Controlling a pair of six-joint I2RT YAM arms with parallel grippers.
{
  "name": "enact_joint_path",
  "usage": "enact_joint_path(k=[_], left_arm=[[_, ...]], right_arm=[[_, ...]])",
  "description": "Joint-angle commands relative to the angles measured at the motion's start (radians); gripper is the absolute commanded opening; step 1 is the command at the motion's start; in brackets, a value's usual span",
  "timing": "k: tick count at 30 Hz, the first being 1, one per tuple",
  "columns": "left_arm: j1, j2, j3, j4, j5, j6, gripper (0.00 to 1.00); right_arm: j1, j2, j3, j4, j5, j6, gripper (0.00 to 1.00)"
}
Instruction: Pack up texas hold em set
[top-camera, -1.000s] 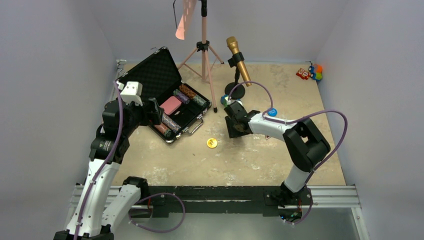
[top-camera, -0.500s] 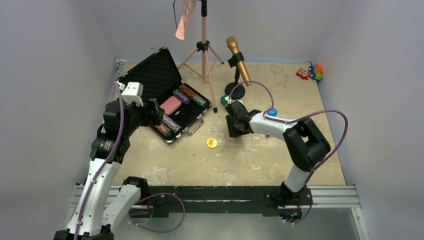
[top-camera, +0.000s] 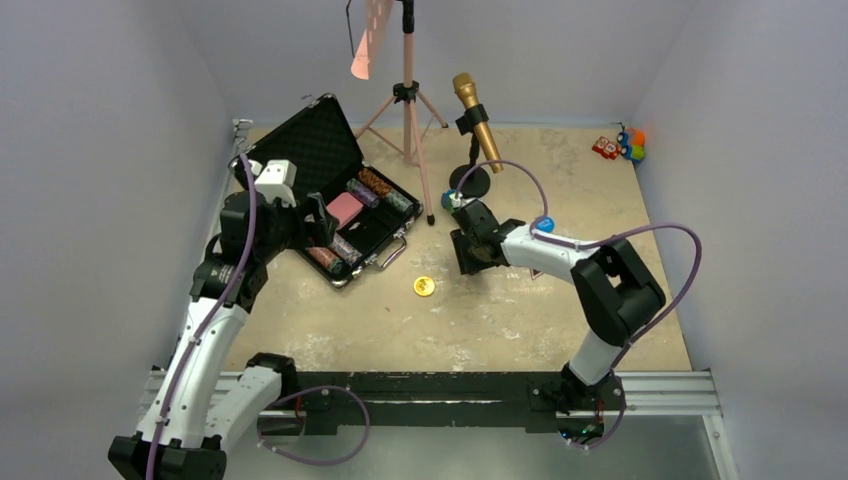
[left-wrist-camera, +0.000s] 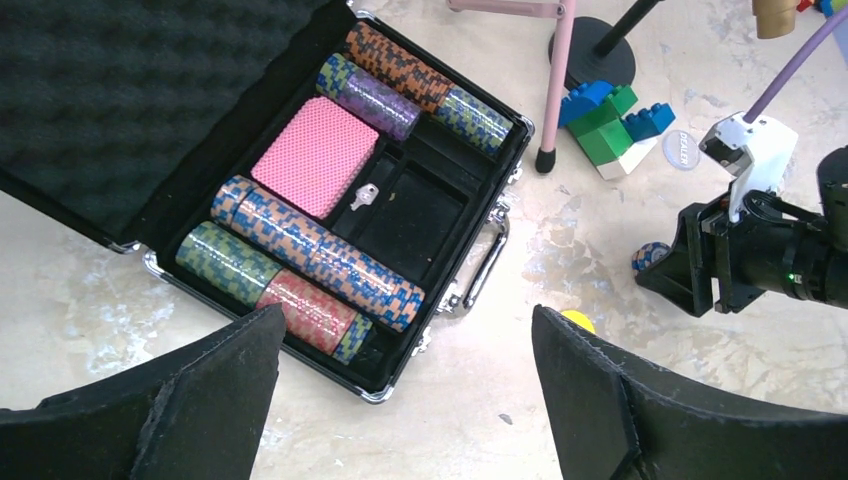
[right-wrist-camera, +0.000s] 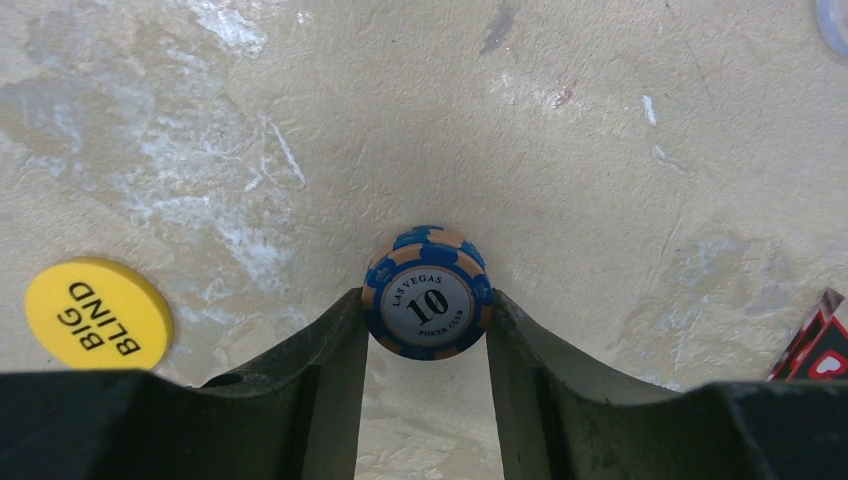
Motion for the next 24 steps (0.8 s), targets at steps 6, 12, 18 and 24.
enact_joint_path(k=[6,12,18,24], left_arm=[[-0.047,0.050,-0.004,0.026,0.031,-0.119,0.94],[-0.087,0.051,-0.059,0.084,0.075,-0.258,0.92],[-0.153,0.120,-0.120,0.141,0.091,-0.313,0.88],[-0.171,0.246,-0.154,0.298,0.269,-0.393,0.84]], right_arm=[[0.006,-0.144,0.008,0.002,-0.048,-0.102,0.00],[0.051,-0.189,0.029,-0.008,-0.113,-0.184,0.00],[0.110,-0.216,0.051,-0.001,-0.182,-0.252,0.00],[0.171,-0.234,0.070,0.007,-0.276,-0.314,0.00]])
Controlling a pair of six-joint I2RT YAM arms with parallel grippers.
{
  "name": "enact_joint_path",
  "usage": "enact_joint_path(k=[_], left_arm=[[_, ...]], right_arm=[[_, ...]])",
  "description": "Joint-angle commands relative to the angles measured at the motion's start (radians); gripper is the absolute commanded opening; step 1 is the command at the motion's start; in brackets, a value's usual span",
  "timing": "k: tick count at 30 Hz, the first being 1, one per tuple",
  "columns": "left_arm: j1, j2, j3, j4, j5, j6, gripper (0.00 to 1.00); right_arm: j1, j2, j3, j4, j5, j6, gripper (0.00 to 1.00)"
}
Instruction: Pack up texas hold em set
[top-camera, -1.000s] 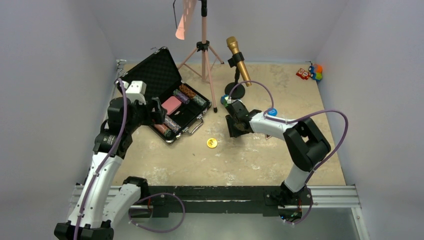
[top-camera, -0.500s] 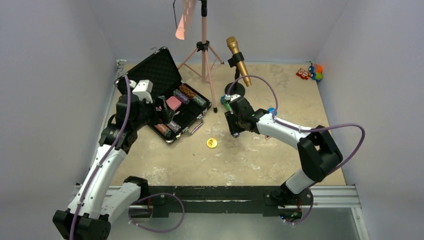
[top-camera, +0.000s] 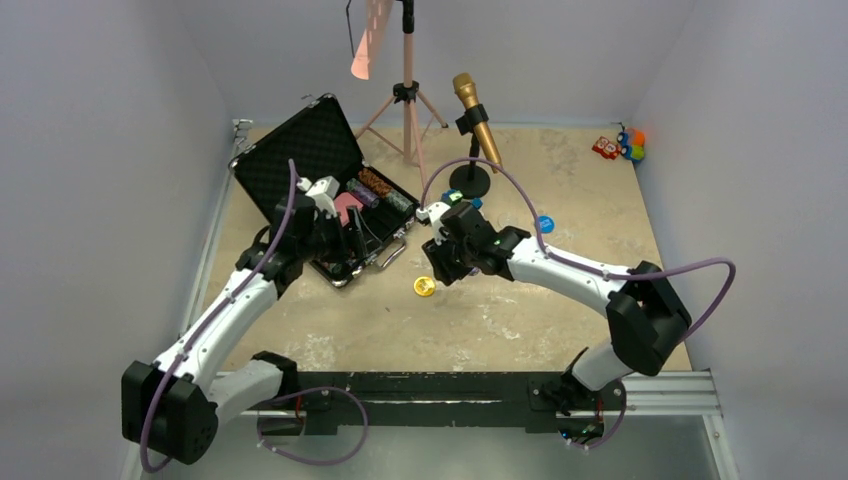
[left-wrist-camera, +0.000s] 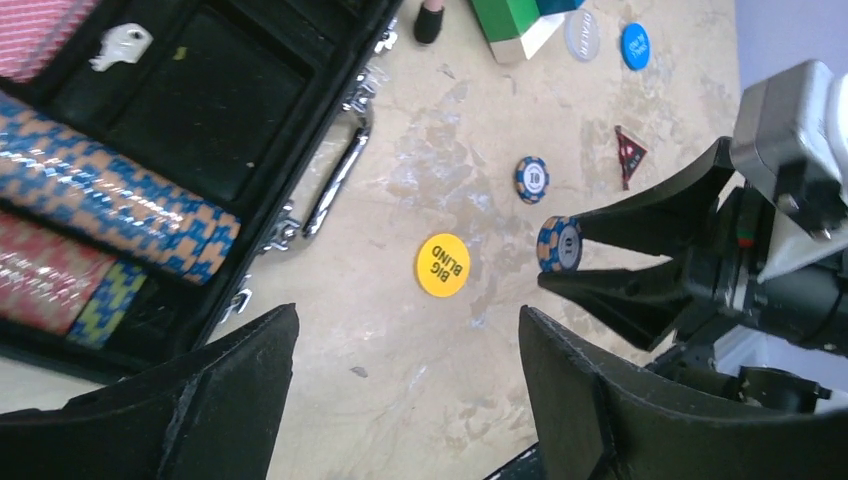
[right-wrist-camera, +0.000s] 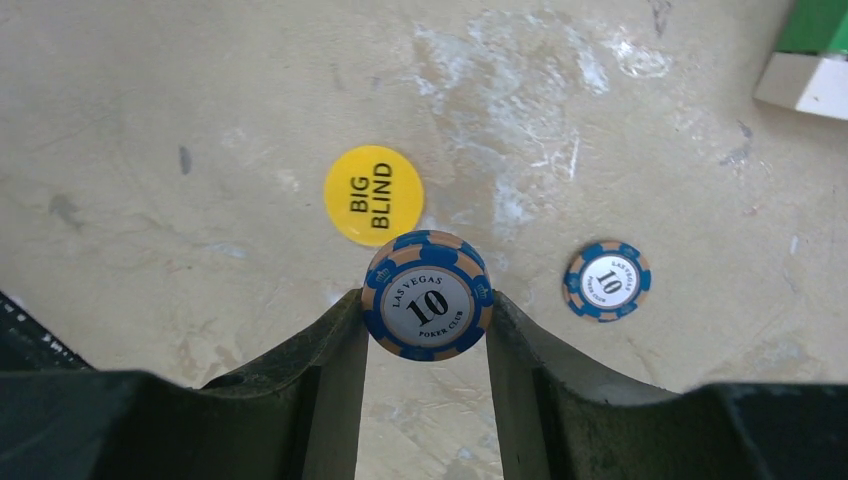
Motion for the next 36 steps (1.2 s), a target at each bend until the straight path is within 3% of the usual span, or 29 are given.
enact_joint_path(k=[1,10,29,36], left_arm=[[-0.014,0.090,-0.026,0.197,0.169,-0.104,0.82],[-0.027,0.269,-0.090,0.509,0.435,-0.272,0.75],[-0.117,0.441,-0.137,0.696,0.603,-0.402,0.70],[-0.127,0.445,-0.134,0.705,0.609,-0.412,0.57]], right_arm=[[0.039,-0.053,0.056,0.028,-0.090,-0.079,0.00],[0.072,-0.078,0.075,0.025,-0.176,-0.132,0.00],[0.073,-0.076,0.121,0.006,-0.170,-0.167,0.00],[0.073,-0.068,0.125,0.012,-0.173,-0.169,0.00]])
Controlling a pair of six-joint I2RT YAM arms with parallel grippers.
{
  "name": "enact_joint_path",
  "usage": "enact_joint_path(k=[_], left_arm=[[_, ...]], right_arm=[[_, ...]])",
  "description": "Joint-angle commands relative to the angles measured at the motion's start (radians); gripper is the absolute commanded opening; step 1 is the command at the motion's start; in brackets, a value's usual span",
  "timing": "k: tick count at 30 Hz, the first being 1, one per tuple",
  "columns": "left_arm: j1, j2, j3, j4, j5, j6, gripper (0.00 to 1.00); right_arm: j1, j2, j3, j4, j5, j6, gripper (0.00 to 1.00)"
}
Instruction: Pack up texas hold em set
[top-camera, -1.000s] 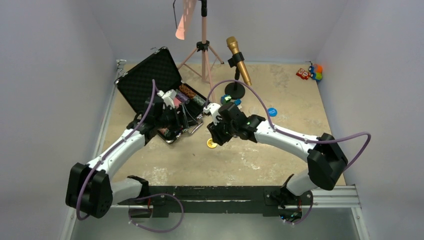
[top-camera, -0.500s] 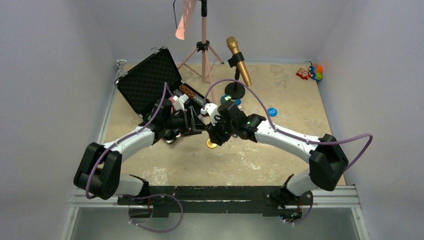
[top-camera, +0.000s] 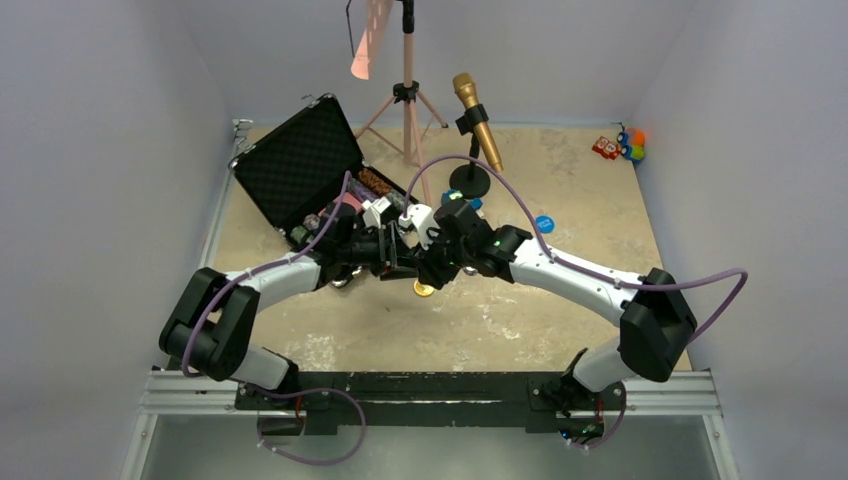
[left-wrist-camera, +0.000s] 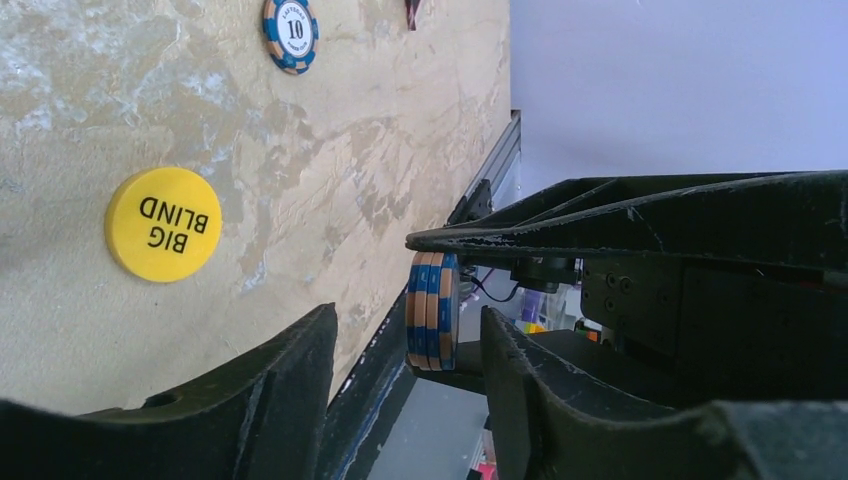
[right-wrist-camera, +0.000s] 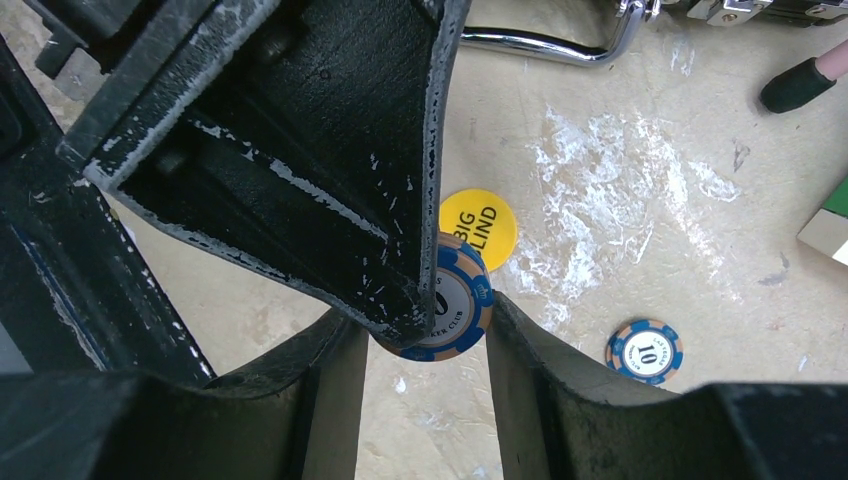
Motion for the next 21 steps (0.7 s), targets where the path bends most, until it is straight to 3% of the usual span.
enact_joint_path(k=[1,9,15,16,18,21], left_arm=[[-0.010,-0.004,0.001,0.059,0.034,-0.013,0.55],[-0.017,0.012,0.007,0.061,0.055,-0.022,0.35],[-0.017,0.003,0.020,0.057,0.073,-0.025,0.04],[-0.017,0.000,0.025,0.049,0.077,-0.020,0.00],[-0.017,-0.011,0.039,0.019,0.082,-0.001,0.00],[-0.017,-0.046,0.071,-0.065,0.057,0.048,0.00]], right_arm=[[0.003,-0.022,0.049,0.027,-0.009,-0.017,0.00],[0.003,-0.015,0.050,0.031,0.000,-0.019,0.00],[0.004,-0.019,0.045,0.040,0.026,-0.015,0.00],[0.003,-0.023,0.042,0.043,0.033,-0.014,0.03],[0.004,-0.033,0.032,0.052,0.039,-0.011,0.19],[0.003,-0.053,0.026,0.059,0.033,-0.004,0.55]])
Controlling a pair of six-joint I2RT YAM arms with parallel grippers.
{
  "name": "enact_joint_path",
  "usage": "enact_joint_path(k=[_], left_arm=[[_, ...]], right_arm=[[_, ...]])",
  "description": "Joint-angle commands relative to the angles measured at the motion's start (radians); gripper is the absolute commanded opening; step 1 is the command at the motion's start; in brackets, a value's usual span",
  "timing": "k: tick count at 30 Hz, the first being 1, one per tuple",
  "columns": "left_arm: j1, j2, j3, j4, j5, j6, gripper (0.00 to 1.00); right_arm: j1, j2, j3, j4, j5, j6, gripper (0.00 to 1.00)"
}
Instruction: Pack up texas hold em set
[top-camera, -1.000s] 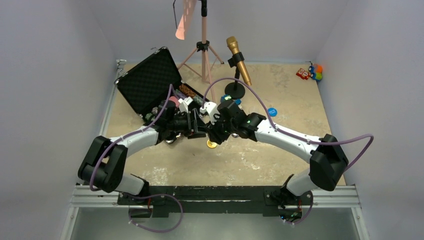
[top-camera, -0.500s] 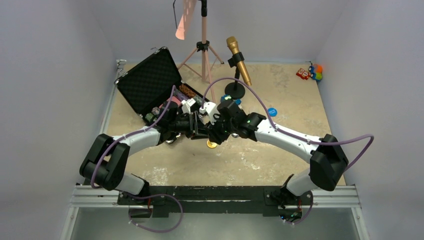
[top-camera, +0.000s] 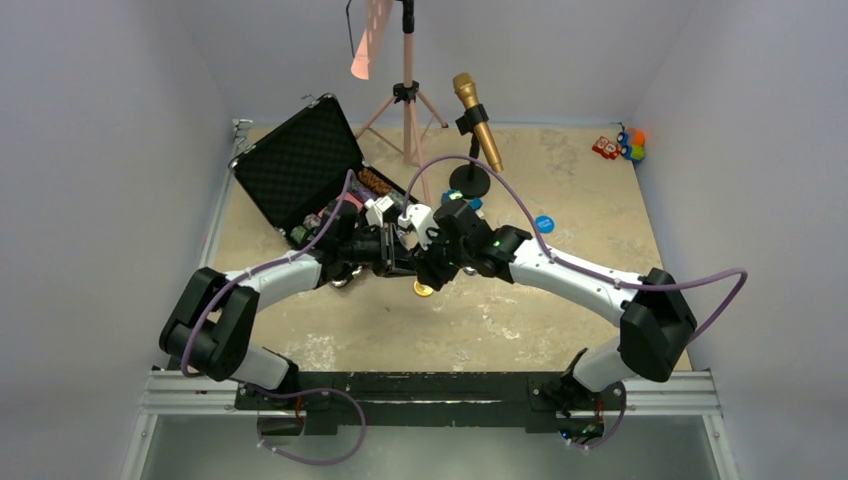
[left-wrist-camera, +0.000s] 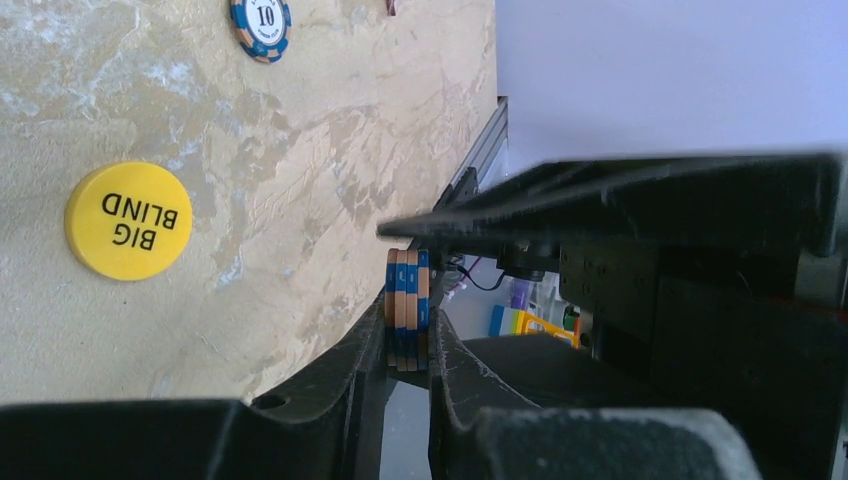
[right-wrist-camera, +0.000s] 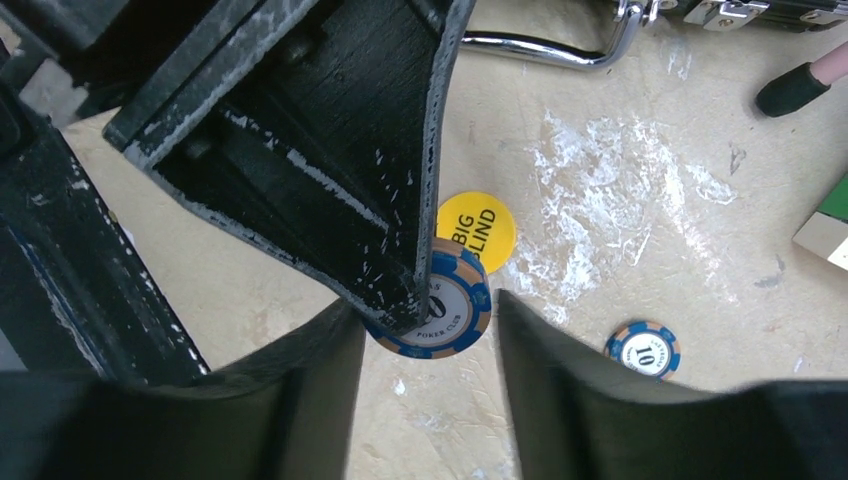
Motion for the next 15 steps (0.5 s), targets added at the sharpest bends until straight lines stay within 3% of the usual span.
enact_joint_path(k=[1,8,11,15], left_arm=[[-0.007,-0.067,0.074,-0.115,0.010,0.103,0.00],[0.011,-0.219,0.222,-0.481,-0.138,0.296,0.00],[0.044,-0.289,0.278,-0.589,-0.193,0.363,0.00],[0.096,-0.389,0.336,-0.695,-0.281,0.492,0.00]], right_arm=[[0.001,-0.059,0.026,0.061,0.024,0.006,0.66],[-0.005,-0.133,0.050,0.087,-0.052,0.031,0.82],[-0.025,-0.185,0.052,0.124,-0.139,0.067,0.89],[-0.100,-0.234,0.058,0.202,-0.325,0.166,0.90]])
